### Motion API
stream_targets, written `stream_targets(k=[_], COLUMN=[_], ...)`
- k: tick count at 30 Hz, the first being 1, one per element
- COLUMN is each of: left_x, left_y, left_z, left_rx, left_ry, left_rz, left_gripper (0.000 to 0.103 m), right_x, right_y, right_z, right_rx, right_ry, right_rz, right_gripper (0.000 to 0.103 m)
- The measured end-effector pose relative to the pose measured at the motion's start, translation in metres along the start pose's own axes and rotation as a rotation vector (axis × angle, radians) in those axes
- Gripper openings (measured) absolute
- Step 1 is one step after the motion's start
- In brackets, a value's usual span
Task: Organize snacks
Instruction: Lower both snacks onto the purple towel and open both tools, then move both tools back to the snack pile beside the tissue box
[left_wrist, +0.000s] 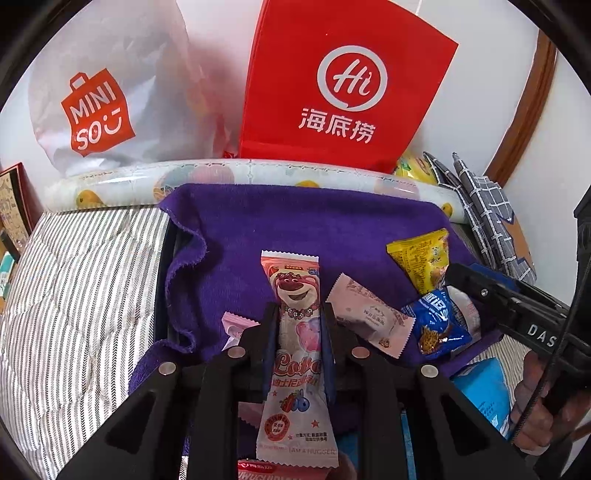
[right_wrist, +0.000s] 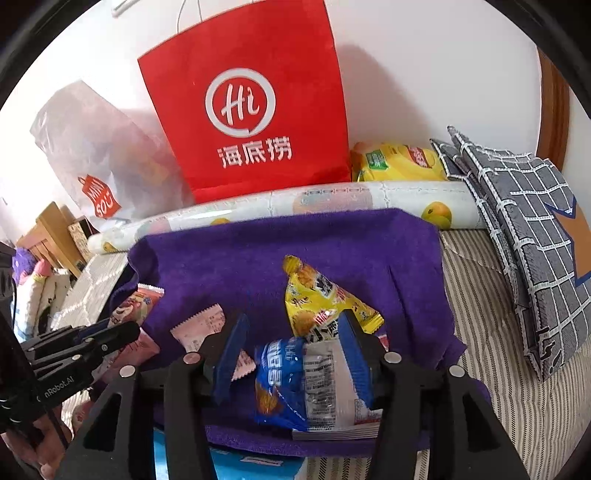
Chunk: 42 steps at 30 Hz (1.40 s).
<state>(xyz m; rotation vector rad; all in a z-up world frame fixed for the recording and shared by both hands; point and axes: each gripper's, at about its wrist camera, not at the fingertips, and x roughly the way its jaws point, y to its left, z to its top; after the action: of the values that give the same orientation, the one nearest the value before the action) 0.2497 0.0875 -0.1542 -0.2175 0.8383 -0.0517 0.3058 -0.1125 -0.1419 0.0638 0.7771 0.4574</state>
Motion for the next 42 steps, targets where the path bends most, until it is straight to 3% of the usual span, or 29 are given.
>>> stream_targets(k=[6, 7, 9, 11, 15, 20, 25, 30, 37, 42], left_x=[-0.003, -0.004, -0.006, -0.009, -0.019, -0.037, -0.056, -0.079, -0.105, -0.122], left_y=[0.002, 0.002, 0.001, -0.002, -0.008, -0.012, -0.011, -0.005, 0.004, 0.012], left_z=[0.003, 0.004, 0.005, 0.005, 0.007, 0.011, 0.006, -0.011, -0.046, -0.073], left_rx=[-0.001, -0.002, 0.001, 0.012, 0.044, 0.069, 0.045, 0.022, 0.027, 0.023], left_ry=[-0.018, -0.022, -0.027, -0.044, -0.083, -0.125, -0.109, -0.091, -0.061, -0.043], left_rz=[0.029, 0.029, 0.026, 0.045, 0.104, 0.11, 0.047, -0.001, 0.005, 0.004], left_gripper=[0.025, 0.028, 0.045, 0.05, 0.052, 0.054, 0.06, 0.06, 0.061, 0.061], right_x=[-0.005, -0.006, -0.01, -0.014, -0.028, -0.056, -0.089, -0.104, -0.12, -0.123], right_y=[0.004, 0.005, 0.007, 0.008, 0.012, 0.018, 0.024, 0.03, 0.037, 0.056], right_z=[-0.001, -0.001, -0.002, -0.002, -0.001, -0.014, -0.041, -0.077, -0.117, -0.136], right_rx=[-0.009, -0.013, -0.021, -0.021, -0.034, -0.042, -0.078, -0.083, -0.021, -0.058], right_ry=[-0.026, -0.03, -0.044, -0.056, -0.082, -0.086, -0.082, -0.025, 0.035, 0.052], right_rz=[0.0, -0.002, -0.006, -0.011, 0.001, -0.025, -0.084, -0.109, -0.001, 0.045], right_gripper=[0.052, 0.052, 0.052, 0.052, 0.052, 0.052, 0.052, 0.052, 0.054, 0.055])
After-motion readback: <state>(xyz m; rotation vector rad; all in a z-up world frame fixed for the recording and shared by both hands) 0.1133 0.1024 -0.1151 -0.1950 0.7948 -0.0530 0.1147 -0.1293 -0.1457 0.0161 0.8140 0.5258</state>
